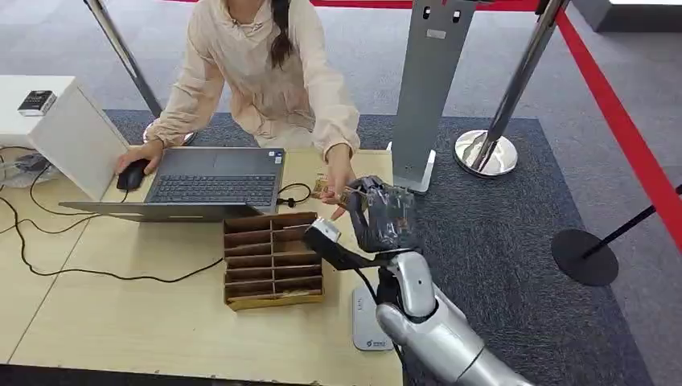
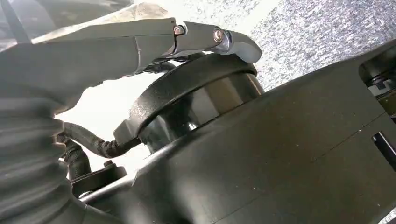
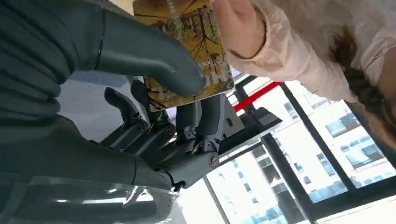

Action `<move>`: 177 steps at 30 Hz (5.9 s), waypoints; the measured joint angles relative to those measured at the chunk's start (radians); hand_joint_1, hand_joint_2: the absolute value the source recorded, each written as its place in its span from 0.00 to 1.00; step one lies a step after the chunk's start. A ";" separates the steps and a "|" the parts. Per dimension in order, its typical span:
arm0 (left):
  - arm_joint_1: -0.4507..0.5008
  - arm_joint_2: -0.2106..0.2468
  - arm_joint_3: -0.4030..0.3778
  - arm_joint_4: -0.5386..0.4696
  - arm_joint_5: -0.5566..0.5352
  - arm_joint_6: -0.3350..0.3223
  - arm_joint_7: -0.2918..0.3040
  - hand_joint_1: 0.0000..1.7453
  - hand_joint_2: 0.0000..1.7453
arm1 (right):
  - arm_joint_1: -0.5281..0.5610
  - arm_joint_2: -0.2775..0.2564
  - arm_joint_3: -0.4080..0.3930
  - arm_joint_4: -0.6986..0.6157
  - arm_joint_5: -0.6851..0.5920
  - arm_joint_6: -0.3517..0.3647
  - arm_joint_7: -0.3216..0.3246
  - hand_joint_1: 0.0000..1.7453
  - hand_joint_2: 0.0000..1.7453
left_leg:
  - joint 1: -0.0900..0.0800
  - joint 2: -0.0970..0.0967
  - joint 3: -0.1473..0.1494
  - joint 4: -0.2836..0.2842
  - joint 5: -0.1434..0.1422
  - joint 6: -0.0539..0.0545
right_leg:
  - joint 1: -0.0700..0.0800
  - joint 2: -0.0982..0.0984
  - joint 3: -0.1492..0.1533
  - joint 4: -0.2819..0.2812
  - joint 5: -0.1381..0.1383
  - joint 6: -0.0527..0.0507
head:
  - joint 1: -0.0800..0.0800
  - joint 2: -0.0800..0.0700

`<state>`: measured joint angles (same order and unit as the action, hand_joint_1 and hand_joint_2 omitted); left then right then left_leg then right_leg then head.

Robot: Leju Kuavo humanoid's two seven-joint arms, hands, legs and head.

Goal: Pass the card to the sensor for recognition and then transmit it.

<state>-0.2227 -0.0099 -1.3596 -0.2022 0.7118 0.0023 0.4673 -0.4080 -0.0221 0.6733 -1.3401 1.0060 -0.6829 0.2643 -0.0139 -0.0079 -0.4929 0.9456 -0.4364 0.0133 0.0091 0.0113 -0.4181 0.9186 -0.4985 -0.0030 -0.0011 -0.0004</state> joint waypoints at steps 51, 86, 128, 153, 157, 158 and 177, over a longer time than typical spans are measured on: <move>0.033 -0.011 0.056 0.005 0.018 0.077 -0.073 0.00 1.00 | 0.253 -0.279 -0.094 -0.267 -0.325 0.314 0.105 1.00 1.00 | 0.000 -0.001 0.000 0.001 0.000 0.000 | 0.000 0.000 0.000 0.001 0.000 0.000 | 0.000 0.000; 0.041 -0.010 0.080 0.005 0.007 0.084 -0.084 0.00 1.00 | 0.249 -0.268 0.030 -0.172 -0.406 0.298 0.070 1.00 1.00 | 0.000 -0.001 0.000 0.001 0.000 0.000 | 0.000 0.000 0.000 0.001 0.000 0.000 | 0.000 0.000; 0.043 -0.008 0.079 0.006 0.007 0.077 -0.097 0.00 1.00 | 0.067 -0.227 -0.095 -0.289 -0.661 0.286 -0.009 0.99 1.00 | -0.001 0.000 -0.001 0.003 0.000 0.000 | -0.001 0.000 -0.001 0.004 0.000 0.000 | 0.000 0.000; 0.037 -0.008 0.068 0.007 0.007 0.063 -0.089 0.00 1.00 | -0.214 -0.027 -0.056 0.051 -0.642 0.163 -0.066 0.97 1.00 | -0.001 -0.002 -0.005 0.004 0.001 0.000 | 0.000 -0.001 -0.006 0.008 0.000 0.000 | 0.000 0.000; 0.037 -0.008 0.063 0.007 0.007 0.061 -0.089 0.00 1.00 | -0.222 -0.014 -0.044 0.088 -0.616 0.160 -0.065 0.88 1.00 | -0.001 -0.002 -0.007 0.004 0.002 -0.001 | 0.000 -0.001 -0.008 0.008 0.000 0.000 | 0.000 0.000; 0.036 -0.008 0.060 0.007 0.007 0.061 -0.089 0.00 1.00 | -0.228 -0.009 -0.039 0.109 -0.611 0.157 -0.065 0.79 1.00 | -0.001 -0.002 -0.007 0.004 0.002 -0.001 | 0.000 -0.001 -0.008 0.008 0.000 0.000 | 0.000 0.000; 0.034 -0.008 0.056 0.008 0.009 0.063 -0.089 0.00 1.00 | -0.199 0.014 -0.029 0.110 -0.743 0.118 -0.113 0.00 0.00 | 0.000 -0.003 -0.007 0.006 0.002 -0.001 | -0.001 -0.001 -0.009 0.008 0.000 0.000 | 0.000 0.000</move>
<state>-0.1884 -0.0183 -1.3035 -0.1942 0.7206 0.0652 0.3780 -0.6067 -0.0076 0.6447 -1.2298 0.2631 -0.5653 0.1514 -0.0137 -0.0107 -0.5001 0.9512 -0.4345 0.0121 0.0081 0.0100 -0.4268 0.9265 -0.4985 -0.0030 -0.0011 -0.0004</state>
